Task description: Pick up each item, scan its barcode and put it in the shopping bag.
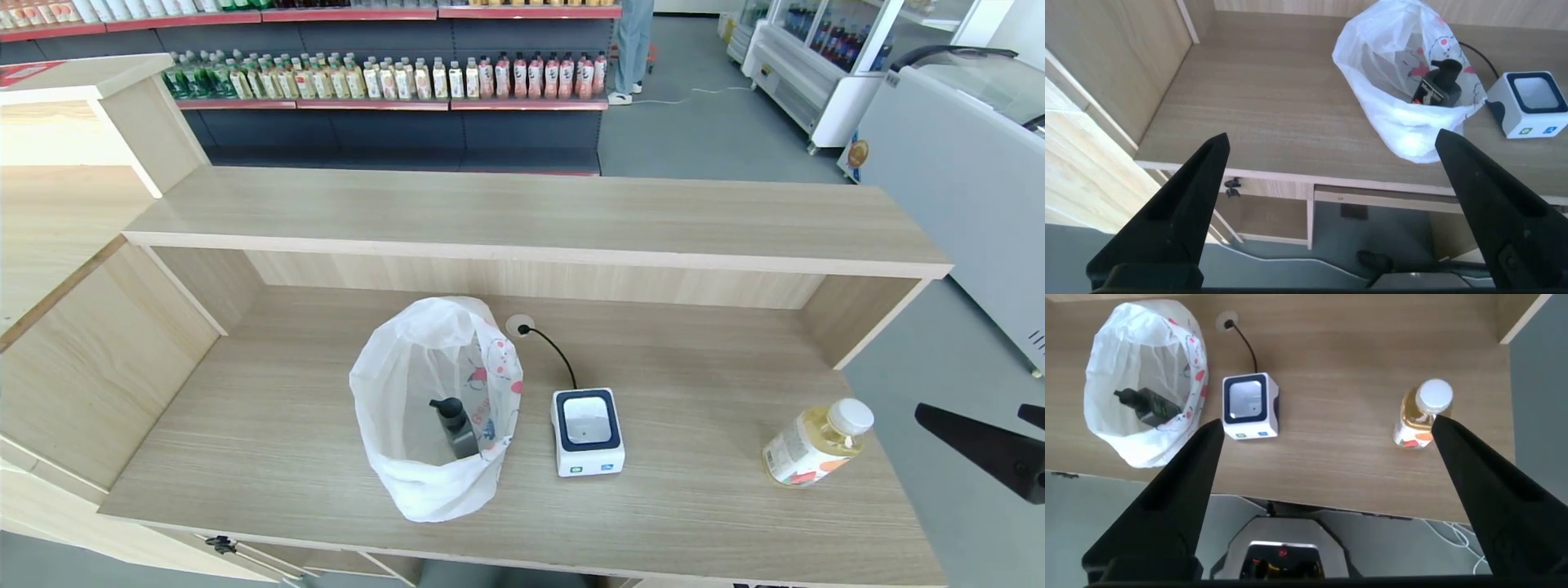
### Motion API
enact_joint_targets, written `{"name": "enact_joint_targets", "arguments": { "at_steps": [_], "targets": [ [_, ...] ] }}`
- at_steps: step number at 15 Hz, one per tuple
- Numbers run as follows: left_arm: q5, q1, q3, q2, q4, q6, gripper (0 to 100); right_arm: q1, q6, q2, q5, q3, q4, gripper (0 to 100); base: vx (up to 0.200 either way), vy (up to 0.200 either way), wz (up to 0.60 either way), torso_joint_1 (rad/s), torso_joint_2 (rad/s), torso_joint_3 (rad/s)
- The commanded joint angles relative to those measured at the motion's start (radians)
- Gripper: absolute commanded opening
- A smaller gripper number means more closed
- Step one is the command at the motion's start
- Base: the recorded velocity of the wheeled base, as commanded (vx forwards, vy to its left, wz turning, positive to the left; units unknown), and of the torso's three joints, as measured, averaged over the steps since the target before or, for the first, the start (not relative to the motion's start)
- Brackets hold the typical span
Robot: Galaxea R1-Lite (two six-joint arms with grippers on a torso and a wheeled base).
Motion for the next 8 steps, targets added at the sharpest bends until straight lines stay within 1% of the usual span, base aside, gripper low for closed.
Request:
{"name": "enact_joint_targets", "arguments": {
  "at_steps": [1,4,8],
  "targets": [
    [0.0,0.0,0.0,0.0,0.0,0.002,100,0.0,0.001,0.005,0.0,0.0,0.0,100,-0.2,-0.2,0.0,0.027,0.01,0.002],
    [0.0,0.0,0.0,0.0,0.0,0.0,100,0.0,0.001,0.002,0.0,0.002,0.001,100,0.0,0.0,0.0,0.0,0.0,0.0],
    [0.0,0.0,0.0,0.0,0.0,0.002,100,0.0,0.001,-0.018,0.001,0.009,0.03,100,0.0,-0.2,0.0,-0.001,0.0,0.002]
  ]
}}
